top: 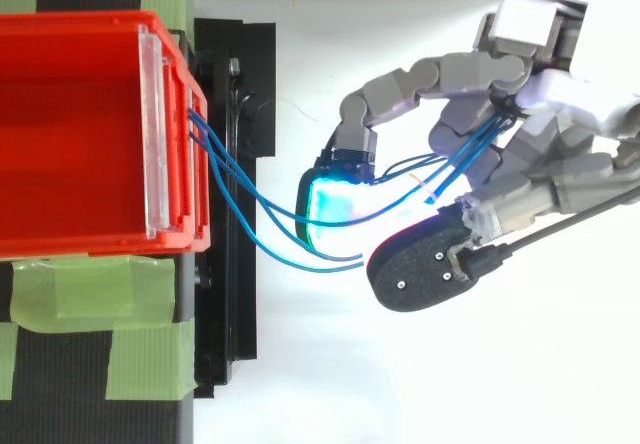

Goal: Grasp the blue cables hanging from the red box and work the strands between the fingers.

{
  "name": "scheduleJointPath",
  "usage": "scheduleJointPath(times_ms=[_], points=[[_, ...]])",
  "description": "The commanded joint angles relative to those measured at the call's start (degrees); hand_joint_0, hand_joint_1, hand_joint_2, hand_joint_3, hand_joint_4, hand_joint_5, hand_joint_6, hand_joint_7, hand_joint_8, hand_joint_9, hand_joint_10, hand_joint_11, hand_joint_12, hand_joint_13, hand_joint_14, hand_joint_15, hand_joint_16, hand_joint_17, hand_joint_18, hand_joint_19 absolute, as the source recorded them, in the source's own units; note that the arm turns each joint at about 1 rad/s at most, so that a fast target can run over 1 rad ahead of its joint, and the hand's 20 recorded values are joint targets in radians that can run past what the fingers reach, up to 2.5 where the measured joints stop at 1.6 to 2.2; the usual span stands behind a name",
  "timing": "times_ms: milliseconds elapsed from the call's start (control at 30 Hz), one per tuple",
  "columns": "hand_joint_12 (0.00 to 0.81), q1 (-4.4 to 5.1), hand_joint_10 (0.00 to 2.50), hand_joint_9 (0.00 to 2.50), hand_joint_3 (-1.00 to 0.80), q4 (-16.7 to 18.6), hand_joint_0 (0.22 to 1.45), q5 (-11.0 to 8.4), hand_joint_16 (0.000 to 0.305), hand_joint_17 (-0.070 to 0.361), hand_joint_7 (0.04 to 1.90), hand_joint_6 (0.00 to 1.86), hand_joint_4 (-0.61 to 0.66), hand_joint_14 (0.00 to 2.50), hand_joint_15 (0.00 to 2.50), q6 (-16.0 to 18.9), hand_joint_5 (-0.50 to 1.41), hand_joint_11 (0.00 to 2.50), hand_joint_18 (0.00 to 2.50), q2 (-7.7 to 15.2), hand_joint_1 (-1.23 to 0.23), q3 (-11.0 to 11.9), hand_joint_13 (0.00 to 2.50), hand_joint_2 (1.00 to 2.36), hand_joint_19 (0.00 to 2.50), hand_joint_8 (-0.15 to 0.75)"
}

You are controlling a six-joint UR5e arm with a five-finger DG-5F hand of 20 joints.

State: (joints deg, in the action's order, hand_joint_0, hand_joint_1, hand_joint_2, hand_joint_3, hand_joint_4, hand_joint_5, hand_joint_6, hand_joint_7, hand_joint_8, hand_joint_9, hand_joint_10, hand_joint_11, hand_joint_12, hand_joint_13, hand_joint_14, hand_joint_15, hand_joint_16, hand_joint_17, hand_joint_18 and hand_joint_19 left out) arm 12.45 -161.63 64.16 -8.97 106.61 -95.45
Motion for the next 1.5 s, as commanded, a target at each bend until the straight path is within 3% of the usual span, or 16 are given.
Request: scheduleJointPath(times_ms=[0,600,833,967,1467], points=[[0.507,-0.06,2.50,1.18,-0.45,0.0,1.14,0.00,0.073,0.163,1.10,0.34,0.07,2.50,1.25,0.0,0.27,2.10,1.78,0.0,-0.76,0.0,1.55,1.02,0.68,0.351],[0.507,-0.06,2.50,1.18,-0.47,0.0,1.25,0.00,0.073,0.163,1.09,0.32,0.05,2.50,1.25,0.0,0.26,2.10,1.78,0.0,-0.77,0.0,1.55,1.02,0.68,0.351],[0.507,0.03,2.50,1.18,-0.26,0.1,1.22,0.00,0.073,0.163,1.09,0.39,0.04,2.50,1.25,0.0,0.30,2.10,1.78,0.0,-0.77,0.0,1.55,1.02,0.68,0.351],[0.507,-0.06,2.50,1.18,-0.19,0.2,1.22,0.00,0.073,0.163,1.15,0.23,0.04,2.50,1.25,-0.1,0.30,2.10,1.78,0.0,-0.78,0.0,1.55,1.01,0.68,0.351],[0.507,-0.06,2.50,1.18,-0.19,0.9,1.26,0.00,0.073,0.163,1.17,0.06,0.00,2.50,1.25,-0.5,0.21,2.10,1.78,0.0,-0.79,0.0,1.55,1.01,0.68,0.351]])
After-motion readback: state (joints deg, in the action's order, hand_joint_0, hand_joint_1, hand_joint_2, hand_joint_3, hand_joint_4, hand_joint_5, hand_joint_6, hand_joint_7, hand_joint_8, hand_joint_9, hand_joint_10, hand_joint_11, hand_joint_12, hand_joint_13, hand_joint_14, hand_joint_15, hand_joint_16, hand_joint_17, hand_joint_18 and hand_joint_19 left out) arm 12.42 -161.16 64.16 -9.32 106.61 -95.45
